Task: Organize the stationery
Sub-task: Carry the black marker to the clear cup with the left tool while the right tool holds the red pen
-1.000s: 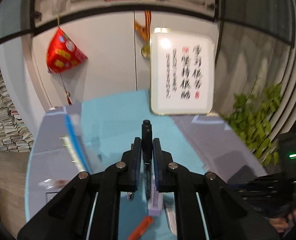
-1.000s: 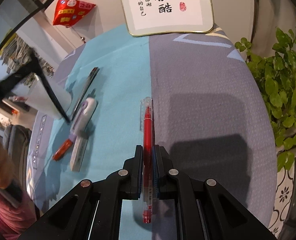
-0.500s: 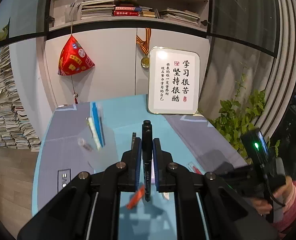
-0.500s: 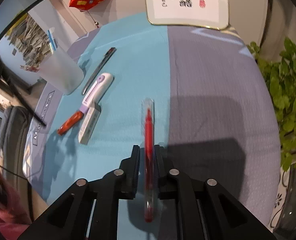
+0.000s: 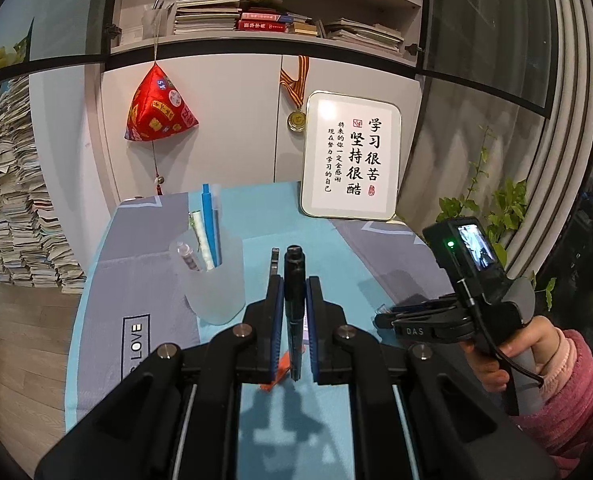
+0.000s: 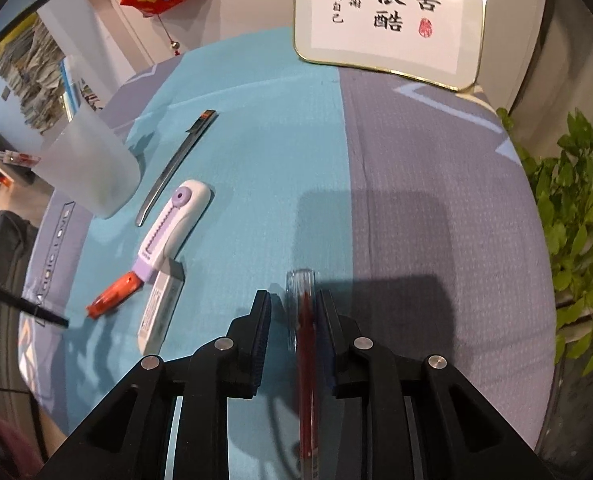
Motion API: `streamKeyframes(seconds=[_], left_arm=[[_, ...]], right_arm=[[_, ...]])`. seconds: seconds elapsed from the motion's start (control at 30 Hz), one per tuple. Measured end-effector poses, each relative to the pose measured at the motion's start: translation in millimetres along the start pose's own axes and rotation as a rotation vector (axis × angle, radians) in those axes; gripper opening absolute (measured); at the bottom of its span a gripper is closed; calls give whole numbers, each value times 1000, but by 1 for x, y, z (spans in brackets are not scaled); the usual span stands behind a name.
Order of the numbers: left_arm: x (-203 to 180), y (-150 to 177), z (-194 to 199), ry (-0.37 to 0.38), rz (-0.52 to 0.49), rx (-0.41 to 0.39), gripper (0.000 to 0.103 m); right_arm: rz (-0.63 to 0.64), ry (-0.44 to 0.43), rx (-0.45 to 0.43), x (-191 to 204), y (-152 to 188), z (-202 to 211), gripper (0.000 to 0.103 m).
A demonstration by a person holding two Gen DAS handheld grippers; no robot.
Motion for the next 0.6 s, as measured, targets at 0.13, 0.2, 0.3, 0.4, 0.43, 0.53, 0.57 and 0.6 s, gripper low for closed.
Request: streamKeyframes(seconds=[0.13,0.2,0.3,0.4,0.43,0.53,0.57,0.6], left_arm=[[4,1,0,2,11,0,9],[6,0,0,0,18,0,9],[10,-2,1,-2,27,-2,9],[12,-7,3,-8,29,-13,9],[12,-10,5,-14,28,-20,9],[15,-21,9,-27,27,-45,9],[16,-25,11,-29,29,-56,9],[18,-30,13,-30,33,-68,9]], right_arm=[[11,40,-17,5,3,3,15],[5,18,-37,6,4,10,15],[0,-5,-97,7,6,28,15],[-7,-25,-160,8,9,48,15],[-8,-35,-184,9,11,55,15],[-5,-51,-238,12,13,72,15],[-4,-56,-258,13,14,78,15],[-1,-63,-271,14,16,82,15]])
Point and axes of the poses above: each gripper's, at about its wrist camera, not at the fingertips, and z roughly against the way its jaws point, x to its left, y to its underside, the point moved 3 cm from there along -z, roughly the way its jaws point, and after that the axes turned 13 degrees about x, right-handed, at the moved point
